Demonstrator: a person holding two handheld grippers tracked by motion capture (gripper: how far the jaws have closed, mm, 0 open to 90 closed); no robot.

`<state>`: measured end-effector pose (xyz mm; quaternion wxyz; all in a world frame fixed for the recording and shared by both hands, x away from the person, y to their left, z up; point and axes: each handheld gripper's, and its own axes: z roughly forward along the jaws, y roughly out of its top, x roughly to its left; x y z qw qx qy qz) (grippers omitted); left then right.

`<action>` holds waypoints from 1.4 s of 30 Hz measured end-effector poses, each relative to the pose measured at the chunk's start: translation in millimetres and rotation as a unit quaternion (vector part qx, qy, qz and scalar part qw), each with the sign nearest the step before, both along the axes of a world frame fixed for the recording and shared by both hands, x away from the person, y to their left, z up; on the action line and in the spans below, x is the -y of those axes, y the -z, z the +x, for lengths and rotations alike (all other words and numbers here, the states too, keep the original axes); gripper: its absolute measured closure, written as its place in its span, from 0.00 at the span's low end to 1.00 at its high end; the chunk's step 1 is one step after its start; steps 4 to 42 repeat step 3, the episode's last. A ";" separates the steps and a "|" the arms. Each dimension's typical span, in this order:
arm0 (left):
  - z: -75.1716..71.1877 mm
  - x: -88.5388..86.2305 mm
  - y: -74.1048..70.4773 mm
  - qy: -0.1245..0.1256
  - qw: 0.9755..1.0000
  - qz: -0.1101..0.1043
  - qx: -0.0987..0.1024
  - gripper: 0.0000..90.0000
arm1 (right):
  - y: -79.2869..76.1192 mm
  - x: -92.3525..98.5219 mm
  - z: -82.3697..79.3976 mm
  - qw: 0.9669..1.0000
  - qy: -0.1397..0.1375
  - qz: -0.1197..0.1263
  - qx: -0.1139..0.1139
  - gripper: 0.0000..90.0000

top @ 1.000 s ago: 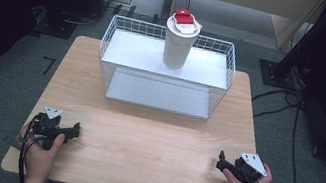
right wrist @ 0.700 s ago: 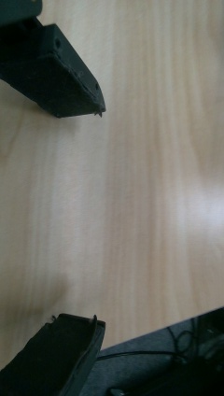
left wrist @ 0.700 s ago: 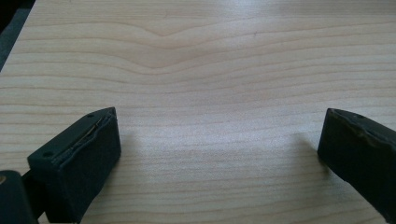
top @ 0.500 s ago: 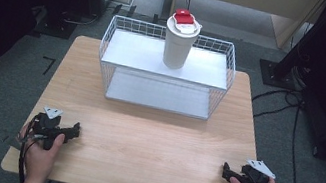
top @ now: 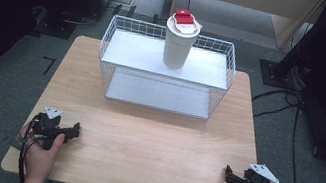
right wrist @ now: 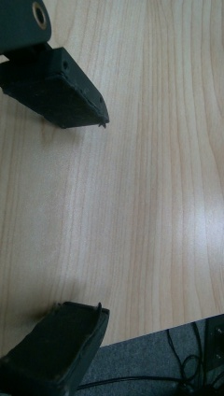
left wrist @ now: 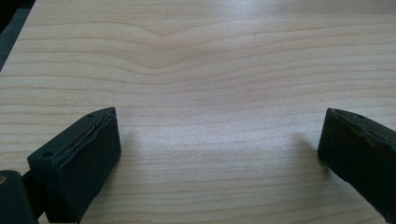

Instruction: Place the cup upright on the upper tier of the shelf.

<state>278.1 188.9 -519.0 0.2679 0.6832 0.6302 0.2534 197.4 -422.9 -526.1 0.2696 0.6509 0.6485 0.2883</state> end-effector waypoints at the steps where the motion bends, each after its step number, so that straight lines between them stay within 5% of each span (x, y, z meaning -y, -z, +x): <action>1: 0.0 0.0 0.0 0.000 1.000 0.000 0.000 0.00 | 0.0 0.0 0.0 1.000 0.000 0.000 0.000 0.08; 42: 0.0 0.0 0.0 0.000 1.000 0.000 0.000 0.00 | 0.0 0.0 0.0 1.000 0.000 0.000 0.000 0.07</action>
